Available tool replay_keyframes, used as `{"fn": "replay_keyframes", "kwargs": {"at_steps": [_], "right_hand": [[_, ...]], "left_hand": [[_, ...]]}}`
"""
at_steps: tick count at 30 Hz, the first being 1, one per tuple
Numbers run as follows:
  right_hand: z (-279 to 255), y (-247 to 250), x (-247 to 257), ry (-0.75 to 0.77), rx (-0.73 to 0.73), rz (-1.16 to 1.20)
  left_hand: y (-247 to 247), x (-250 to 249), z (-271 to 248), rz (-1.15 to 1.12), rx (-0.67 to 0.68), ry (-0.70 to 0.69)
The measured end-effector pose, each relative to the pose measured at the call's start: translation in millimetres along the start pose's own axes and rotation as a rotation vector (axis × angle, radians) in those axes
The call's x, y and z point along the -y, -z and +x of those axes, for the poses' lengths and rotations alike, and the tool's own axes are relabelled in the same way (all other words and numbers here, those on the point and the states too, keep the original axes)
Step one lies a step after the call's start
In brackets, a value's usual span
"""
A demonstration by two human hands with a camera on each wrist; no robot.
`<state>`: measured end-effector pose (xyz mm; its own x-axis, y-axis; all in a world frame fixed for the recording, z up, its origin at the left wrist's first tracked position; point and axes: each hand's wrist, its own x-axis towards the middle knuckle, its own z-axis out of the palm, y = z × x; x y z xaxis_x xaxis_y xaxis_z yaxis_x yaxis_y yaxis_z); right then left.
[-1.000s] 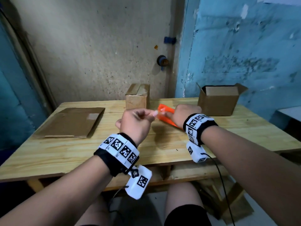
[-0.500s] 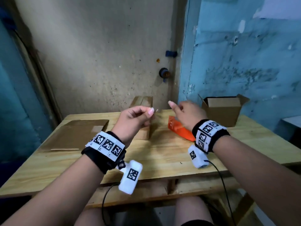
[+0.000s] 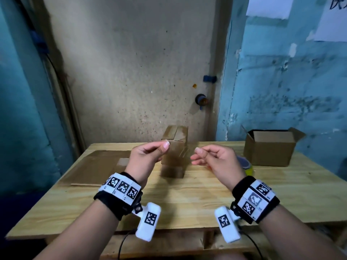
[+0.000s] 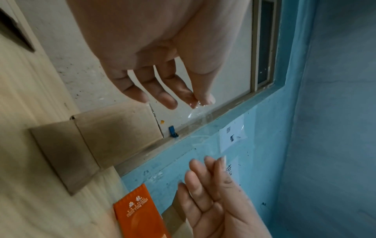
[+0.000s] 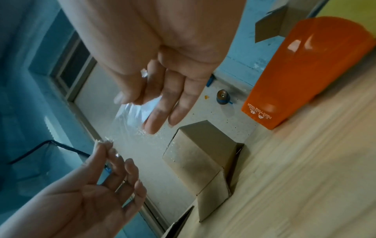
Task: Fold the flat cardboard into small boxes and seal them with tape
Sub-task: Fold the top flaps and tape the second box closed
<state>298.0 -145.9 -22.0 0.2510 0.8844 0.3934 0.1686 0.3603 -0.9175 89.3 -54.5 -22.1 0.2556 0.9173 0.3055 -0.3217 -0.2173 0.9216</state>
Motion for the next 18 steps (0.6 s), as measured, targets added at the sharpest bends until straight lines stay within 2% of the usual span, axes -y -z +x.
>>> {"fn": "replay_keyframes", "kwargs": {"at_steps": [4, 8, 11, 14, 18], "right_hand": [[3.6, -9.9, -3.4, 0.076, -0.115, -0.030], [10.5, -21.3, -6.6, 0.119, -0.210, -0.025], [12.2, -21.9, -5.7, 0.185, -0.201, -0.199], [13.5, -21.0, 0.8, 0.271, -0.205, -0.257], [16.2, -20.0, 8.0, 0.345, -0.185, -0.313]], "left_hand": [[-0.1, -0.2, 5.0, 0.019, -0.077, -0.087], [1.2, 3.2, 10.6, 0.002, -0.152, -0.117], [7.8, 2.2, 12.0, 0.005, -0.188, -0.122], [14.5, -4.9, 11.2, 0.036, -0.192, -0.155], [28.2, -13.2, 17.3, -0.046, -0.127, -0.077]]}}
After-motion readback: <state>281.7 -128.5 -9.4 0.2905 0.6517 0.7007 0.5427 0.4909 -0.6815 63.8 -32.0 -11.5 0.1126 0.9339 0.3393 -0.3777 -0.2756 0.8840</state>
